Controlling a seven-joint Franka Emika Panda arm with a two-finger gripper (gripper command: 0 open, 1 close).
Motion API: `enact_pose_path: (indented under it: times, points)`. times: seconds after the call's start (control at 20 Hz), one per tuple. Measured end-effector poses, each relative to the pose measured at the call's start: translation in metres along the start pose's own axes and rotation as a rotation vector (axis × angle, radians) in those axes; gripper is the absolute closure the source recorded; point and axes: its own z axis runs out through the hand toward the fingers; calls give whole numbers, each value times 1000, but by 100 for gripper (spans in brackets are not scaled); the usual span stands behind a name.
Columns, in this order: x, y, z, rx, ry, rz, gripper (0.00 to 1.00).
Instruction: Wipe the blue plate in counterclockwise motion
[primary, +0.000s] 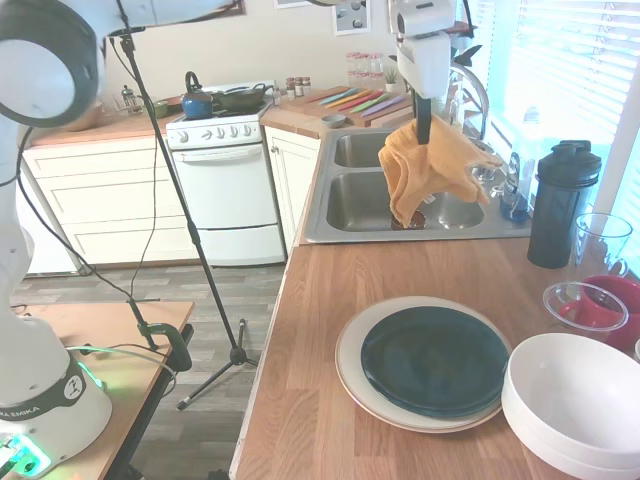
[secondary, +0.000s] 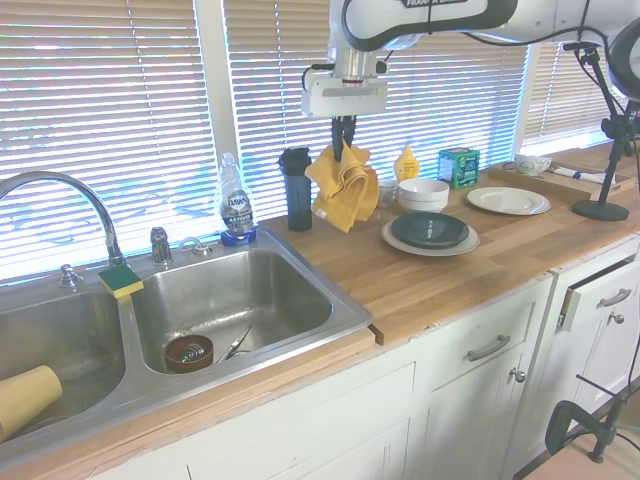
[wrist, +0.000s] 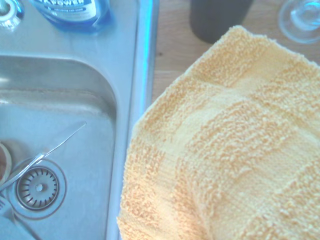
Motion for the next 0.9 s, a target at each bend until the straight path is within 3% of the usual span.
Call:
enact_pose_path:
  times: [0.35, 0.9]
  points:
    - [10, -23, 55, -52, -22, 5, 100]
    - [25, -34, 111, -108, -53, 27, 100]
